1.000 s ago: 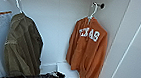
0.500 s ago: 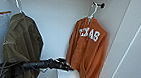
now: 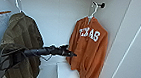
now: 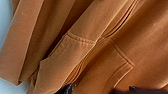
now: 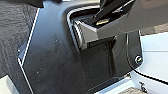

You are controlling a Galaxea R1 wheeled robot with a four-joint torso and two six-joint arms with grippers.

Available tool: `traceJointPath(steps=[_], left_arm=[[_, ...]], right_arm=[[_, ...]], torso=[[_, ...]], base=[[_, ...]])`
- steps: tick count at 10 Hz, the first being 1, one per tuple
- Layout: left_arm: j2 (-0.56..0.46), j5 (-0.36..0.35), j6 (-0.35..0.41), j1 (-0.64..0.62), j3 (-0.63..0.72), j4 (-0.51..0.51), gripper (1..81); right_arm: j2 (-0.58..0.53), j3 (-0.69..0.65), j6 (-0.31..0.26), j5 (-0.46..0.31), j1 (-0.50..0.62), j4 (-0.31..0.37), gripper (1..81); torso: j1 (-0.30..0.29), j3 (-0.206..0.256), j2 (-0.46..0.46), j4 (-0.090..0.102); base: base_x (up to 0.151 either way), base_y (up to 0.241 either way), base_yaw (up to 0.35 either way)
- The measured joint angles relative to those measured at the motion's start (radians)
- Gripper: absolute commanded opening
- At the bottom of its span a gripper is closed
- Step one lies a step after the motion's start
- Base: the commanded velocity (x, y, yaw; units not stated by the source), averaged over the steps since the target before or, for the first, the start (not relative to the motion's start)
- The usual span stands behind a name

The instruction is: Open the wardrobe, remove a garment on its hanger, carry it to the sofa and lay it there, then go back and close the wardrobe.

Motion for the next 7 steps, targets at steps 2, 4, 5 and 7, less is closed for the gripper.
traceJointPath(steps=[2, 4, 5, 7], left_arm=[[0.014, -0.005, -0.107, -0.064, 0.0, 0.0, 81.1], [0.023, -0.043, -0.233, -0.108, 0.0, 0.0, 81.1], [0.026, -0.059, -0.265, -0.12, -0.003, 0.0, 81.1], [0.05, -0.074, -0.33, -0.168, -0.021, -0.001, 81.1]], right_arm=[[0.0, -0.001, 0.0, 0.0, 0.0, 0.0, 81.1], [0.0, -0.003, 0.0, 0.001, 0.0, 0.007, 81.1], [0.0, -0.003, 0.001, 0.002, 0.0, 0.011, 81.1], [0.0, -0.003, 0.003, 0.002, -0.001, 0.019, 81.1]], torso=[[0.0, 0.0, 0.0, 0.0], [0.0, 0.0, 0.0, 0.0], [0.0, 0.0, 0.0, 0.0], [0.0, -0.001, 0.0, 0.0]], base=[[0.0, 0.0, 0.0], [0.0, 0.0, 0.0], [0.0, 0.0, 0.0], [0.0, 0.0, 0.0]])
